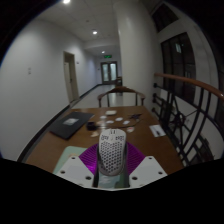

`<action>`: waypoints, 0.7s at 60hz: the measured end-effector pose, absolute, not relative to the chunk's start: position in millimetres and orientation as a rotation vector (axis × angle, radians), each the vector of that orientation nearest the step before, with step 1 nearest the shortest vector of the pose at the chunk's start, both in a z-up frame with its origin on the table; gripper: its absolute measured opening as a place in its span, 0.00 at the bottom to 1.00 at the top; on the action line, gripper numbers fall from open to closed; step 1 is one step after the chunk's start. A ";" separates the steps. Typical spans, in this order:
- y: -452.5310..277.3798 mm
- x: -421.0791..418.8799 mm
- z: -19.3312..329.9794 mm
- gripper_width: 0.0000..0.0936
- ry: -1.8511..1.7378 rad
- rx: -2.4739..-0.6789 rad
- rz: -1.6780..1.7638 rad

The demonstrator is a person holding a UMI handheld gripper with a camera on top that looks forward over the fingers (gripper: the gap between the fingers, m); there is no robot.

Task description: Arrange mouse

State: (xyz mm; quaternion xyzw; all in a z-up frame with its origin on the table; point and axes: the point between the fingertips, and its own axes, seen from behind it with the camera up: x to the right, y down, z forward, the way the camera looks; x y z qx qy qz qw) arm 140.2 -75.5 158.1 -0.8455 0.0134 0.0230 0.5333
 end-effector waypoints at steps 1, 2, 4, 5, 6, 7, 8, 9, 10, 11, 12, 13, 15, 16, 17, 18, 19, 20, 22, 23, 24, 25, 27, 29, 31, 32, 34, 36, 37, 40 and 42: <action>-79.5 128.5 154.7 0.37 0.022 -2.020 0.068; -82.2 118.1 150.7 0.37 0.012 -2.024 0.081; -85.1 97.8 141.4 0.37 -0.007 -2.029 0.099; -84.3 90.2 140.9 0.37 -0.013 -2.032 0.100; -83.0 84.7 135.2 0.37 -0.016 -2.034 0.094; -81.8 80.7 128.7 0.37 -0.017 -2.041 0.078; -80.7 78.4 120.2 0.37 -0.023 -2.053 0.055; -79.3 76.5 110.8 0.37 -0.029 -2.068 0.034; -83.0 77.8 102.6 0.37 -0.033 -2.082 0.017; -79.2 75.5 98.8 0.37 -0.029 -2.095 0.011; -75.8 71.3 92.4 0.37 -0.025 -2.109 0.010; -75.2 69.0 85.0 0.37 -0.023 -2.128 0.011; -75.2 64.6 68.5 0.37 -0.010 -2.170 0.019; -75.3 63.2 60.8 0.37 -0.003 -2.192 0.023; -83.3 64.3 52.6 0.37 0.000 -2.210 0.027; -83.8 63.4 46.4 0.37 0.003 -2.227 0.028; -83.8 62.7 41.2 0.37 0.005 -2.241 0.027; -84.4 62.3 36.0 0.38 0.006 -2.256 0.023; -78.7 60.8 38.8 0.38 0.013 -2.231 0.026; -79.0 63.7 38.0 0.38 0.008 -2.235 0.018; -80.7 64.5 37.7 0.39 0.010 -2.237 0.020; -80.8 65.0 36.9 0.42 0.019 -2.240 0.024; -80.7 64.3 35.1 0.47 0.027 -2.250 0.036; -80.5 63.3 33.6 0.51 0.018 -2.261 0.046; -81.2 61.6 34.8 0.55 -0.009 -2.274 0.056; -82.7 61.2 34.9 0.56 -0.023 -2.280 0.061; -88.5 60.9 35.7 0.63 -0.047 -2.296 0.071; -95.7 62.2 38.7 0.70 -0.065 -2.307 0.075; -100.7 63.7 42.6 0.76 -0.077 -2.303 0.074; -108.8 66.5 53.7 0.85 -0.124 -2.274 0.071; -119.5 68.4 61.3 0.88 -0.155 -2.271 0.084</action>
